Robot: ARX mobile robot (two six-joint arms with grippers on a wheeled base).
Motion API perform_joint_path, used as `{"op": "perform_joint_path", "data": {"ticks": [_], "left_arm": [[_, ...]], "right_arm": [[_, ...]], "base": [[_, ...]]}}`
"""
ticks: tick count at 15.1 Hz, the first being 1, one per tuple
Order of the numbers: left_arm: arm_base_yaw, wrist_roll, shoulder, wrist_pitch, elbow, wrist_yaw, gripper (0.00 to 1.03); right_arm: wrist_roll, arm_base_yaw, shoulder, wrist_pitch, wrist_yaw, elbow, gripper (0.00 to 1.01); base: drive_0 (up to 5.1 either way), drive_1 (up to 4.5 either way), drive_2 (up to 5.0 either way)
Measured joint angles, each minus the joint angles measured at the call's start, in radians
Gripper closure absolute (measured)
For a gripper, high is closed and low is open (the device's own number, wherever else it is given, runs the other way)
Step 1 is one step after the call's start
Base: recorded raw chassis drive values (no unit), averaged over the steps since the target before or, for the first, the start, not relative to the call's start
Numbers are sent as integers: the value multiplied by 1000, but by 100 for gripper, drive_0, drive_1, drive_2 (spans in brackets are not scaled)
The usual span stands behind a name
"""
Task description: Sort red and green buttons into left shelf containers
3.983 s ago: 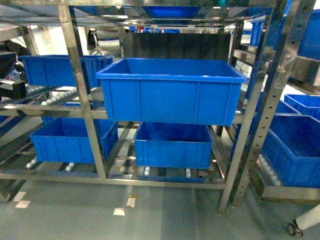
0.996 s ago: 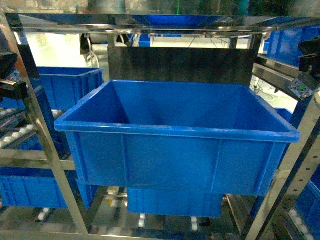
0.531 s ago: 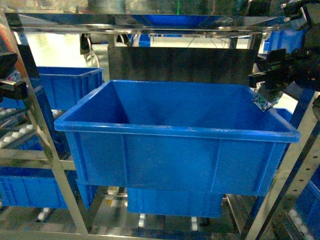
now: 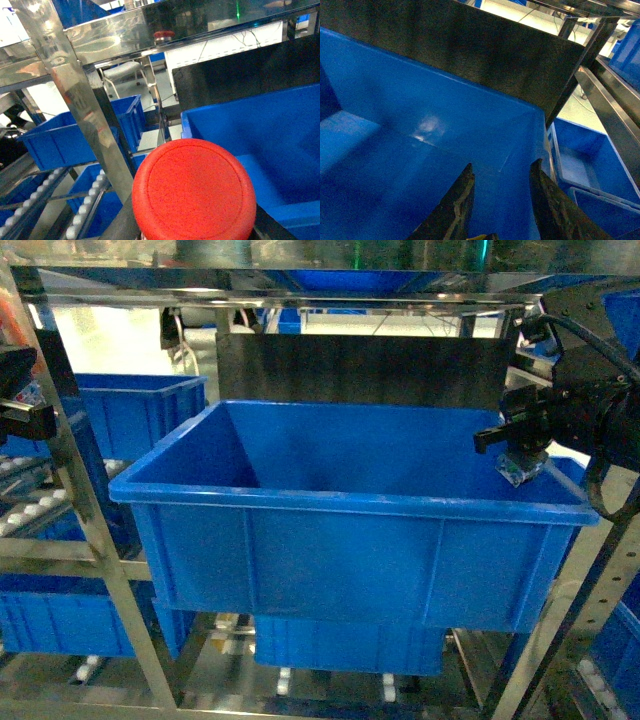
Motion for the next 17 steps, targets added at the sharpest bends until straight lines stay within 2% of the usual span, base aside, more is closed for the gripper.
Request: {"op": "perform_joint_path", "data": {"ticks": [1,6,10,12,14,15,17], "left_arm": [[0,0,0,0,0,0,79],[0,0,0,0,0,0,79],[0,0,0,0,0,0,79],[-13,-2,40,-46,49,31,79],[-47,0,126,-87,142,50,79],[-69,16,154,-51,147,40,79],[-105,43,201,-63,178,25,79]], "right_arm": [[0,0,0,0,0,2,66],[0,0,0,0,0,2,2],[0,0,0,0,0,2,3],[1,0,0,0,0,2,3],[1,0,0,0,0,2,3],[0,0,0,1,0,2,3],[1,0,0,1,0,2,3]], "base": [[0,0,0],[0,0,0],[0,0,0],[0,0,0],[0,0,0],[0,0,0],[0,0,0]]}}
